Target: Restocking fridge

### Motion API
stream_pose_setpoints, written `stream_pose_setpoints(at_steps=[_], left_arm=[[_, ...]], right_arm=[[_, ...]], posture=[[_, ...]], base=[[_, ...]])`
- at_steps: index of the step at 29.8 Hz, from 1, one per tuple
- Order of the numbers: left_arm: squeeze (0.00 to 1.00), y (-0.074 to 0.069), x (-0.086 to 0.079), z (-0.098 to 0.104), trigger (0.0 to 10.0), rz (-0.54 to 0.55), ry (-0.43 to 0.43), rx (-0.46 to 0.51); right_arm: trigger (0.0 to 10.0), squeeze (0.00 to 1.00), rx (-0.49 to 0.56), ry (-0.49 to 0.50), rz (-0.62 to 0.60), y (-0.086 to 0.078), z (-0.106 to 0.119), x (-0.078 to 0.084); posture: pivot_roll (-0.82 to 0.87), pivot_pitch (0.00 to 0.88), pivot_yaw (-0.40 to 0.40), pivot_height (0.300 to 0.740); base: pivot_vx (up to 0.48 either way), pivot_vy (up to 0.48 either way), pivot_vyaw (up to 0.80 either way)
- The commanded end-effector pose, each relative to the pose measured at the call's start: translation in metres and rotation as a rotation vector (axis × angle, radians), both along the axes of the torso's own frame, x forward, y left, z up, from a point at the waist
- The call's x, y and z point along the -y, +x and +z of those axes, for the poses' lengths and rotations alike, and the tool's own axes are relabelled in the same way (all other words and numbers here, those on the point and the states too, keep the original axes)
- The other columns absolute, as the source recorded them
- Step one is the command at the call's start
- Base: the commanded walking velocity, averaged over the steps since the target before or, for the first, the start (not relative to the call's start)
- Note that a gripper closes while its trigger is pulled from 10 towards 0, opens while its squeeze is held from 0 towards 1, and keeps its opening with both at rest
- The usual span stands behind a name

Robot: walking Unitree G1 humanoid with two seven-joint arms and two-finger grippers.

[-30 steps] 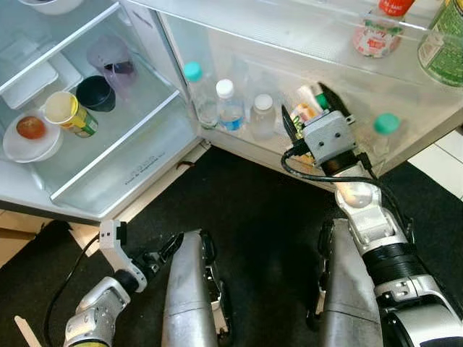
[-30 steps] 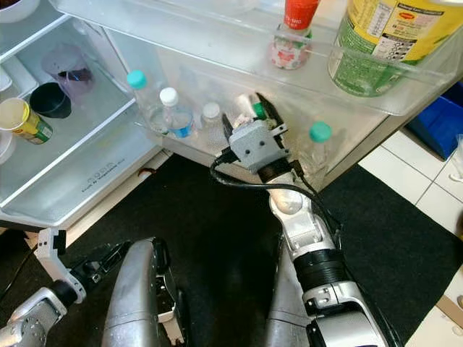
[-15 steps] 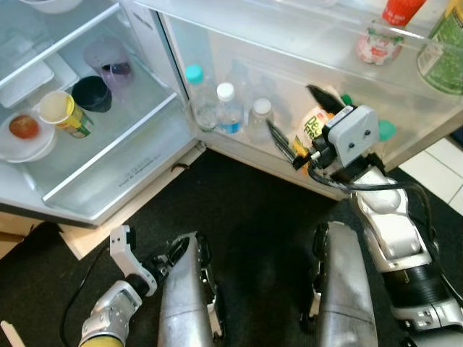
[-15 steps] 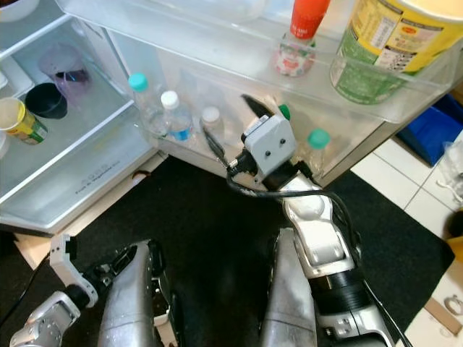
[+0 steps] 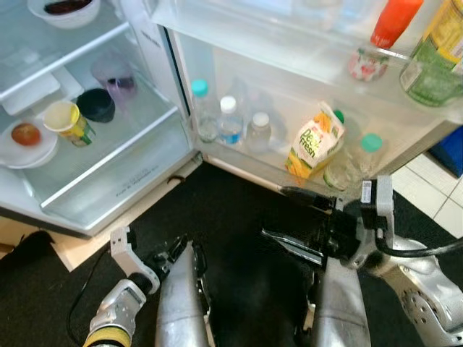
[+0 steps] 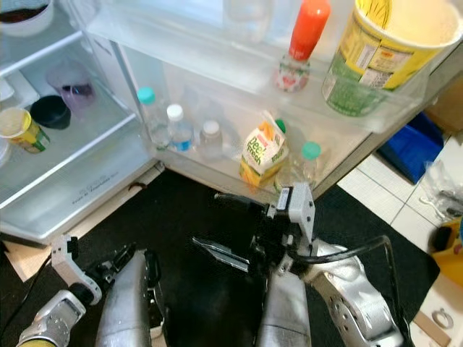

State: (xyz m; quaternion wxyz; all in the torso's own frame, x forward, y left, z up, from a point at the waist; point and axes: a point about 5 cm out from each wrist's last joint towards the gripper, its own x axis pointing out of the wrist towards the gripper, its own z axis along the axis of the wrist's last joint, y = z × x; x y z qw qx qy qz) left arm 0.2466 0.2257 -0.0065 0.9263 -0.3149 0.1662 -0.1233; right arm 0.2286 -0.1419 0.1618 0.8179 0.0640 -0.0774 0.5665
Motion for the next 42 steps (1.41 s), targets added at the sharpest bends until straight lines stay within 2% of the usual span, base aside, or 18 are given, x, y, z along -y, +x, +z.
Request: stream_pose_setpoints(at_steps=[1, 2, 5, 6, 7, 10, 11, 14, 16, 17, 18, 22, 23, 26, 30, 35, 38, 42], left_arm=[[0.00, -0.003, -0.004, -0.003, 10.0, 0.019, 0.008, -0.009], [0.00, -0.003, -0.004, -0.003, 10.0, 0.019, 0.008, -0.009], [0.00, 0.005, -0.006, 0.004, 10.0, 0.023, 0.014, 0.029], [0.00, 0.013, -0.006, 0.012, 10.0, 0.020, 0.022, 0.069], [0.00, 0.013, -0.006, 0.012, 10.0, 0.020, 0.022, 0.069], [0.00, 0.023, -0.005, 0.022, 10.0, 0.005, 0.044, 0.122], [0.00, 0.023, -0.005, 0.022, 10.0, 0.005, 0.044, 0.122], [0.00, 0.028, -0.007, 0.028, 10.0, -0.006, 0.075, 0.151], [0.00, 0.028, -0.007, 0.028, 10.0, -0.006, 0.075, 0.151], [0.00, 0.028, -0.009, 0.027, 10.0, -0.011, 0.089, 0.148], [0.00, 0.028, -0.009, 0.027, 10.0, -0.011, 0.089, 0.148], [0.00, 0.012, -0.017, 0.011, 10.0, -0.002, 0.127, 0.066], [0.00, 0.012, -0.017, 0.011, 10.0, -0.002, 0.127, 0.066], [0.00, -0.002, -0.020, -0.002, 10.0, 0.019, 0.139, -0.008], [0.00, -0.014, -0.021, -0.013, 10.0, 0.037, 0.144, -0.068], [0.00, -0.026, -0.025, -0.023, 10.0, 0.078, 0.159, -0.136], [0.00, -0.027, -0.027, -0.024, 10.0, 0.088, 0.166, -0.139], [0.00, -0.019, -0.043, -0.014, 10.0, 0.148, 0.220, -0.119]], right_arm=[[10.0, 0.00, -0.115, 0.051, -0.076, 0.001, -0.022, 0.020], [10.0, 0.00, -0.115, 0.051, -0.076, 0.001, -0.022, 0.020], [10.0, 0.00, -0.174, 0.084, -0.199, 0.006, -0.037, 0.039], [10.0, 0.00, -0.229, 0.080, -0.397, 0.015, -0.055, 0.063], [10.0, 0.00, -0.229, 0.080, -0.397, 0.015, -0.055, 0.063], [10.0, 0.00, -0.310, 0.101, -0.746, 0.028, -0.080, 0.105], [10.0, 0.00, -0.310, 0.101, -0.746, 0.028, -0.080, 0.105], [10.0, 0.00, -0.426, 0.127, -1.062, 0.018, -0.105, 0.151], [10.0, 0.00, -0.426, 0.127, -1.062, 0.018, -0.105, 0.151], [10.0, 0.00, -0.449, 0.116, -1.140, 0.013, -0.111, 0.161], [10.0, 0.00, -0.449, 0.116, -1.140, 0.013, -0.111, 0.161], [10.0, 0.00, -0.564, 0.101, -1.413, -0.016, -0.134, 0.200], [10.0, 0.00, -0.564, 0.101, -1.413, -0.016, -0.134, 0.200], [10.0, 0.00, -0.638, 0.056, -1.586, -0.032, -0.144, 0.220], [10.0, 0.00, -0.712, -0.015, -1.704, -0.042, -0.150, 0.232], [10.0, 0.00, -0.758, 0.038, -1.742, -0.054, -0.156, 0.237], [10.0, 0.00, -0.771, 0.037, -1.749, -0.056, -0.159, 0.236], [10.0, 0.00, -0.793, 0.035, -1.763, -0.057, -0.164, 0.233]], posture=[[-0.01, 0.222, 0.034, 0.537], [-0.01, 0.222, 0.034, 0.537], [-0.02, 0.212, 0.031, 0.537], [-0.02, 0.205, 0.029, 0.537], [-0.02, 0.205, 0.029, 0.537], [-0.01, 0.191, 0.022, 0.537], [-0.01, 0.191, 0.022, 0.537], [0.00, 0.175, 0.019, 0.537], [0.00, 0.175, 0.019, 0.537], [0.00, 0.173, 0.018, 0.537], [0.00, 0.173, 0.018, 0.537], [0.00, 0.144, 0.012, 0.537], [0.00, 0.144, 0.012, 0.537], [-0.01, 0.131, 0.012, 0.537], [-0.01, 0.115, 0.009, 0.537], [-0.01, 0.099, 0.006, 0.557], [-0.01, 0.092, 0.006, 0.567], [-0.01, 0.084, 0.007, 0.587]], base=[[0.000, 0.000, 0.00], [0.000, 0.000, 0.00], [0.000, 0.000, 0.00], [0.000, 0.000, 0.00], [0.000, 0.000, 0.00], [0.000, 0.000, 0.00], [0.000, 0.000, 0.00], [0.000, 0.000, 0.00], [0.000, 0.000, 0.00], [0.000, 0.000, 0.00], [0.000, 0.000, 0.00], [0.000, 0.000, 0.00], [0.000, 0.000, 0.00], [0.000, 0.000, 0.00], [0.000, 0.000, 0.00], [0.000, 0.000, 0.00], [0.000, 0.000, 0.00], [0.000, 0.000, 0.00]])
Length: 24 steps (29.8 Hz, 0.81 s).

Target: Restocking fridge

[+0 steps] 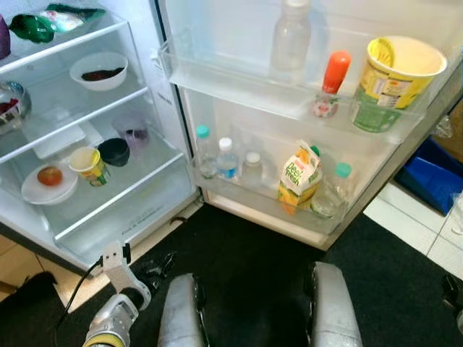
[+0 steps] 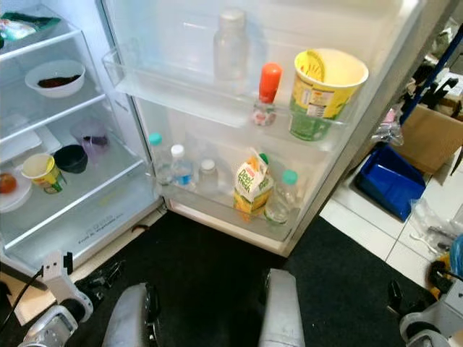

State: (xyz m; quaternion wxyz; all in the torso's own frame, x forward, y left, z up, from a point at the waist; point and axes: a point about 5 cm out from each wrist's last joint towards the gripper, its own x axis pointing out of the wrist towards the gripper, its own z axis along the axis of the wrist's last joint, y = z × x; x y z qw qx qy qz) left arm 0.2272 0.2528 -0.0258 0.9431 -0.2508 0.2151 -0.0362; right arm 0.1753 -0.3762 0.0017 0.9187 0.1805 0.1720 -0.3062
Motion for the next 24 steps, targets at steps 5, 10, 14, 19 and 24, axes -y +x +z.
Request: stream_pose_setpoints(at_steps=[5, 10, 14, 19, 24], left_arm=[[0.00, 0.015, -0.035, 0.026, 10.0, 0.080, 0.085, 0.083], [0.00, 0.025, -0.045, 0.040, 10.0, 0.093, 0.125, 0.123], [0.00, 0.024, -0.045, 0.037, 10.0, 0.096, 0.144, 0.088], [0.00, 0.017, -0.040, 0.028, 10.0, 0.089, 0.141, 0.048], [0.00, -0.001, -0.030, 0.006, 10.0, 0.088, 0.138, -0.062]], right_arm=[[10.0, 0.00, -0.012, 0.011, -0.037, -0.004, -0.004, -0.001], [10.0, 0.00, -0.001, 0.017, -0.055, -0.005, -0.004, 0.001], [10.0, 0.00, 0.024, 0.031, -0.081, -0.006, -0.004, 0.001], [10.0, 0.00, -0.063, 0.048, -0.111, -0.012, -0.012, -0.001], [10.0, 0.00, -0.065, 0.057, -0.122, -0.016, -0.014, -0.001]], posture=[[-0.01, 0.075, 0.011, 0.607], [-0.01, 0.073, 0.019, 0.632], [-0.02, 0.071, 0.021, 0.652], [-0.02, 0.071, 0.020, 0.652], [-0.02, 0.071, 0.018, 0.652]], base=[[0.000, 0.000, 0.00], [0.000, 0.000, 0.00], [0.000, 0.000, 0.00], [0.000, 0.000, 0.00], [0.000, 0.000, 0.00]])
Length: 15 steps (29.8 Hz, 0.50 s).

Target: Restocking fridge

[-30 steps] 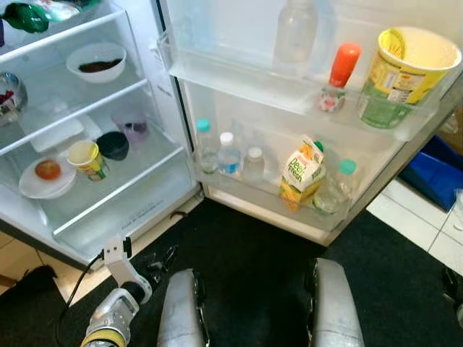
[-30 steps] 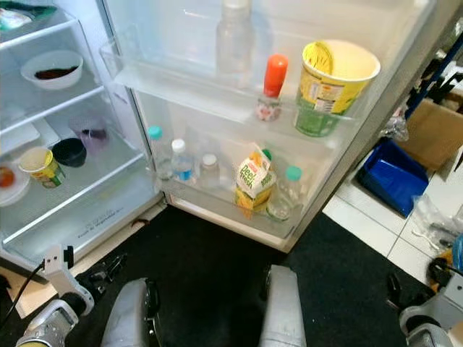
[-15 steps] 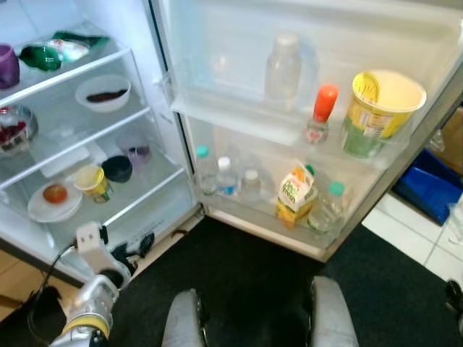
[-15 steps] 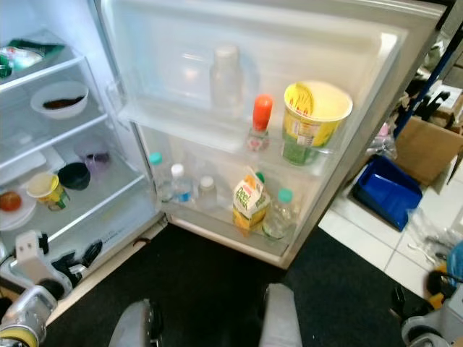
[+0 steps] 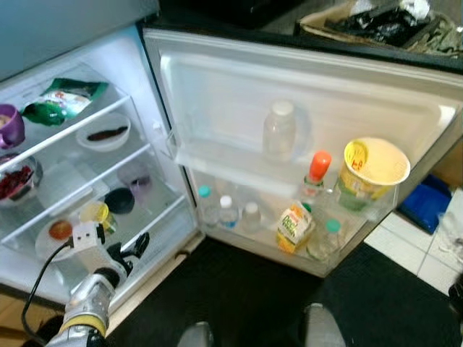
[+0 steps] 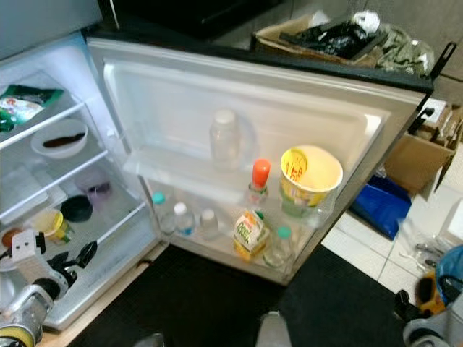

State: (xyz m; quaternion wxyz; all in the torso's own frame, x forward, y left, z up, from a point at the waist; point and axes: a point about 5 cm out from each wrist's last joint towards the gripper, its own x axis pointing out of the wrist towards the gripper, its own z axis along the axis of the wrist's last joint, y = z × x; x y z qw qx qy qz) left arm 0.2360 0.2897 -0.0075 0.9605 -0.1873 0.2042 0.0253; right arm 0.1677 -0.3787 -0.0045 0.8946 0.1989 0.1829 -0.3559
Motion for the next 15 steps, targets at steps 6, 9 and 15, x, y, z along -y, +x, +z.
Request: stream_pose_setpoints(at_steps=[6, 9, 15], left_arm=[[0.00, -0.029, 0.013, -0.030, 10.0, 0.020, -0.027, -0.154], [0.00, -0.034, 0.012, -0.033, 10.0, 0.034, -0.024, -0.172], [0.00, -0.040, 0.014, -0.037, 10.0, 0.030, -0.021, -0.199]], right_arm=[[10.0, 0.00, -0.031, 0.030, -0.011, -0.008, -0.009, -0.005], [10.0, 0.00, -0.026, 0.027, -0.004, -0.008, -0.009, -0.006], [10.0, 0.00, 0.013, 0.030, 0.027, -0.005, -0.007, -0.006]], posture=[[-0.02, 0.071, 0.015, 0.652], [-0.02, 0.071, 0.013, 0.652], [-0.02, 0.071, 0.013, 0.672]], base=[[-0.379, 0.000, 0.00], [0.000, 0.000, 0.00], [0.000, 0.000, 0.00]])
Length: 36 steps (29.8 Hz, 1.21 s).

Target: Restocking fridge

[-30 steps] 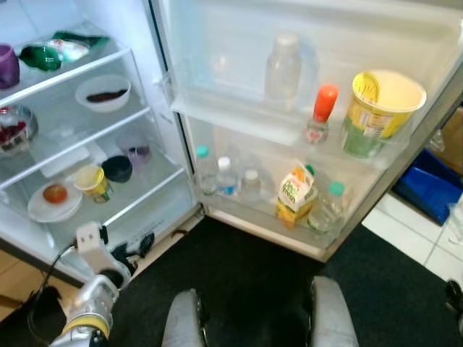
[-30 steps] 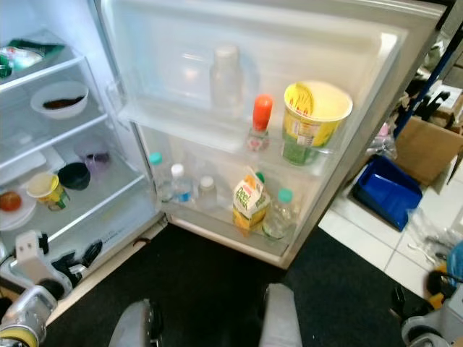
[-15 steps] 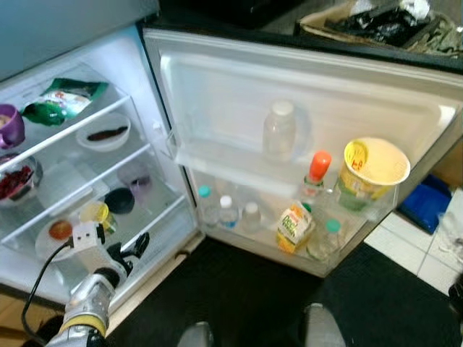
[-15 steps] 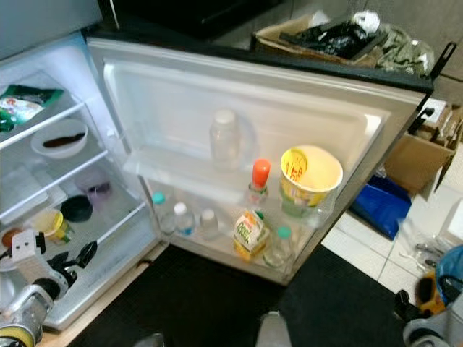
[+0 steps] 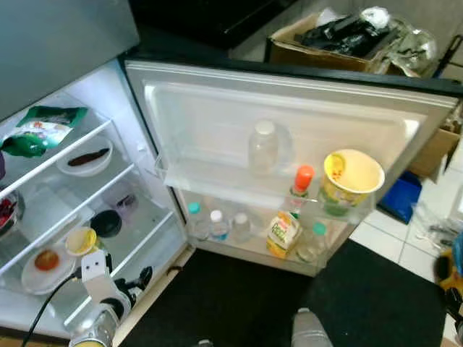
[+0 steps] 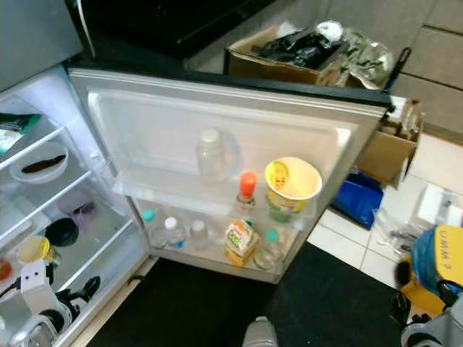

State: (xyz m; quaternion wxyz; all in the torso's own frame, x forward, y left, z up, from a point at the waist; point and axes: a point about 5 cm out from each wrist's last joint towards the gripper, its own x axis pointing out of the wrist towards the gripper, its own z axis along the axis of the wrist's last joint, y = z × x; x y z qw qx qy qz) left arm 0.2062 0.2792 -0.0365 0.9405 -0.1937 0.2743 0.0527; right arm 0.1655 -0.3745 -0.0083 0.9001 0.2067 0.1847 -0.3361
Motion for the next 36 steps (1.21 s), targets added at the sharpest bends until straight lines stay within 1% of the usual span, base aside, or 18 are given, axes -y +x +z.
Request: stream_pose_setpoints(at_steps=[1, 7, 9, 13, 15, 16, 17, 18, 22, 25, 26, 29, 30, 31, 33, 34, 35, 36], left_arm=[[0.00, -0.011, 0.004, -0.009, 10.0, 0.002, -0.010, -0.051], [0.00, -0.023, 0.011, -0.019, 10.0, -0.003, -0.015, -0.103], [0.00, -0.033, 0.017, -0.026, 10.0, -0.009, -0.014, -0.146], [0.00, -0.042, 0.019, -0.032, 10.0, 0.007, -0.019, -0.183], [0.00, -0.055, 0.022, -0.039, 10.0, 0.012, -0.007, -0.235], [0.00, -0.055, 0.022, -0.039, 10.0, 0.012, -0.007, -0.235], [0.00, -0.066, 0.025, -0.045, 10.0, 0.024, -0.007, -0.282], [0.00, -0.070, 0.028, -0.048, 10.0, 0.024, -0.006, -0.303], [0.00, -0.080, 0.035, -0.054, 10.0, 0.026, -0.012, -0.345], [0.00, -0.082, 0.037, -0.055, 10.0, 0.029, -0.015, -0.354], [0.00, -0.084, 0.040, -0.057, 10.0, 0.028, -0.015, -0.365], [0.00, -0.084, 0.043, -0.058, 10.0, 0.025, -0.012, -0.372], [0.00, -0.077, 0.052, -0.059, 10.0, -0.002, -0.001, -0.383], [0.00, -0.077, 0.052, -0.059, 10.0, -0.002, -0.001, -0.383], [0.00, -0.067, 0.061, -0.057, 10.0, -0.052, 0.008, -0.361], [0.00, -0.062, 0.064, -0.056, 10.0, -0.075, 0.012, -0.345], [0.00, -0.062, 0.064, -0.056, 10.0, -0.075, 0.012, -0.345], [0.00, -0.059, 0.066, -0.055, 10.0, -0.089, 0.013, -0.335]], right_arm=[[10.0, 0.00, 0.001, 0.012, -0.005, -0.003, -0.003, -0.002], [10.0, 0.00, -0.002, 0.023, 0.005, -0.003, -0.005, -0.004], [10.0, 0.00, -0.012, 0.030, 0.017, -0.004, -0.007, -0.006], [10.0, 0.00, -0.020, 0.038, 0.027, -0.005, -0.009, -0.008], [10.0, 0.00, -0.032, 0.043, 0.042, -0.005, -0.011, -0.011], [10.0, 0.00, -0.032, 0.043, 0.042, -0.005, -0.011, -0.011], [10.0, 0.00, -0.048, 0.049, 0.053, -0.005, -0.014, -0.014], [10.0, 0.00, -0.058, 0.054, 0.062, -0.004, -0.015, -0.017], [10.0, 0.00, -0.090, 0.071, 0.102, -0.002, -0.022, -0.028], [10.0, 0.00, -0.101, 0.076, 0.119, -0.001, -0.025, -0.032], [10.0, 0.00, -0.124, 0.087, 0.149, 0.000, -0.029, -0.040], [10.0, 0.00, -0.146, 0.095, 0.179, 0.000, -0.034, -0.048], [10.0, 0.00, -0.242, 0.121, 0.273, -0.002, -0.050, -0.076], [10.0, 0.00, -0.242, 0.121, 0.273, -0.002, -0.050, -0.076], [10.0, 0.00, -0.340, 0.084, 0.379, -0.005, -0.062, -0.100], [10.0, 0.00, -0.425, 0.018, 0.430, -0.006, -0.066, -0.108], [10.0, 0.00, -0.425, 0.018, 0.430, -0.006, -0.066, -0.108], [10.0, 0.00, -0.478, -0.033, 0.462, -0.007, -0.069, -0.113]], posture=[[-0.02, 0.071, 0.013, 0.677], [-0.02, 0.069, 0.015, 0.702], [-0.02, 0.062, 0.012, 0.717], [-0.02, 0.055, 0.009, 0.732], [-0.02, 0.038, 0.007, 0.740], [-0.02, 0.038, 0.007, 0.740], [-0.03, 0.009, 0.004, 0.740], [-0.03, 0.009, 0.004, 0.740], [-0.03, 0.000, -0.002, 0.740], [-0.03, 0.000, -0.002, 0.740], [-0.03, 0.000, -0.008, 0.740], [-0.03, 0.000, -0.010, 0.740], [-0.03, 0.000, -0.009, 0.740], [-0.03, 0.000, -0.009, 0.740], [-0.03, 0.000, -0.009, 0.740], [-0.03, 0.000, -0.002, 0.740], [-0.03, 0.000, -0.002, 0.740], [-0.03, 0.000, -0.002, 0.740]], base=[[0.000, 0.000, 0.00], [0.000, 0.000, 0.00], [0.000, 0.000, 0.00], [0.000, 0.000, 0.00], [0.000, 0.000, 0.00], [0.000, 0.000, 0.00], [0.000, 0.000, 0.00], [0.000, 0.000, 0.00], [0.000, 0.000, 0.00], [0.000, 0.000, 0.00], [0.000, 0.000, 0.00], [0.000, 0.000, 0.00], [0.000, 0.000, 0.00], [0.000, 0.000, 0.00], [0.000, 0.000, 0.00], [0.000, 0.000, 0.00], [0.000, 0.000, 0.00], [0.000, 0.000, 0.00]])
